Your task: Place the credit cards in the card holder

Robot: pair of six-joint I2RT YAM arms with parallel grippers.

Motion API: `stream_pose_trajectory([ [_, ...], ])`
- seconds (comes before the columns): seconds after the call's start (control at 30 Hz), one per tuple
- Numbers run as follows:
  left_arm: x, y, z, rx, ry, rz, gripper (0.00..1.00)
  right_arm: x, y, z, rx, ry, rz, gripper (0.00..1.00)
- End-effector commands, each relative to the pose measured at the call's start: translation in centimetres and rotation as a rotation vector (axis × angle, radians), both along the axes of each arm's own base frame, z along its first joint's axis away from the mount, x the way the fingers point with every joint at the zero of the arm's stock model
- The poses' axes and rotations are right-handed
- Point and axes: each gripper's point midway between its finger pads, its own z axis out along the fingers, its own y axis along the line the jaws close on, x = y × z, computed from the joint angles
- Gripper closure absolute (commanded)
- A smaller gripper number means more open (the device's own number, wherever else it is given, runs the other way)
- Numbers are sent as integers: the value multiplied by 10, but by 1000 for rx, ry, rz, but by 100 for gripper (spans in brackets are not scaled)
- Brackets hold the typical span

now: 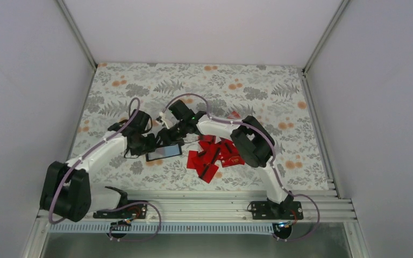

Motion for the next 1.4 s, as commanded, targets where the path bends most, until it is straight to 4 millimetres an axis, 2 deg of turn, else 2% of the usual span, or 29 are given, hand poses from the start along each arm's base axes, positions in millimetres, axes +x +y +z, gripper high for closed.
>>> stream_pose_trajectory([
  [0.0, -1, 20, 31, 55, -58, 82, 76, -11, 20, -4, 23, 34, 58, 66],
  [0.13, -2, 37, 62, 77, -152, 164, 71, -5, 33, 0, 47, 45, 73, 66],
  [0.3, 2, 49, 100, 83, -271, 221, 70, 7, 47, 32, 84, -13, 88, 66],
  [0.43, 8, 46, 131, 45, -385, 210, 70, 20, 42, 57, 63, -94, 57, 66],
  [0.53, 12, 48, 155, 23, -482, 212, 70, 40, 19, 77, 13, -171, -26, 66],
  [0.6, 15, 46, 172, 4, -551, 193, 70, 55, -6, 86, -29, -209, -106, 66],
  [0.63, 16, 41, 178, -11, -578, 158, 70, 61, -22, 97, -40, -233, -150, 65],
  [0.73, 21, 19, 192, -73, -633, 40, 69, 78, -72, 97, -112, -246, -278, 64],
  [0.77, 22, 9, 194, -100, -640, -6, 68, 82, -91, 91, -141, -236, -320, 64],
  [0.8, 23, -1, 195, -127, -645, -53, 68, 81, -111, 81, -177, -214, -356, 64],
  [0.93, 26, -41, 197, -229, -660, -223, 64, 83, -181, 61, -260, -155, -503, 62],
  [1.0, 27, -62, 190, -291, -642, -299, 63, 74, -205, 52, -272, -112, -540, 62],
  [1.03, 27, -75, 181, -318, -613, -337, 63, 68, -214, 46, -275, -88, -552, 62],
  [1.13, 24, -113, 162, -398, -557, -446, 62, 49, -235, 27, -288, -7, -581, 61],
  [1.2, 18, -139, 142, -415, -494, -530, 61, 38, -245, 16, -286, 43, -601, 61],
  [1.37, 7, -191, 94, -424, -358, -683, 55, 8, -247, -11, -220, 183, -607, 58],
])
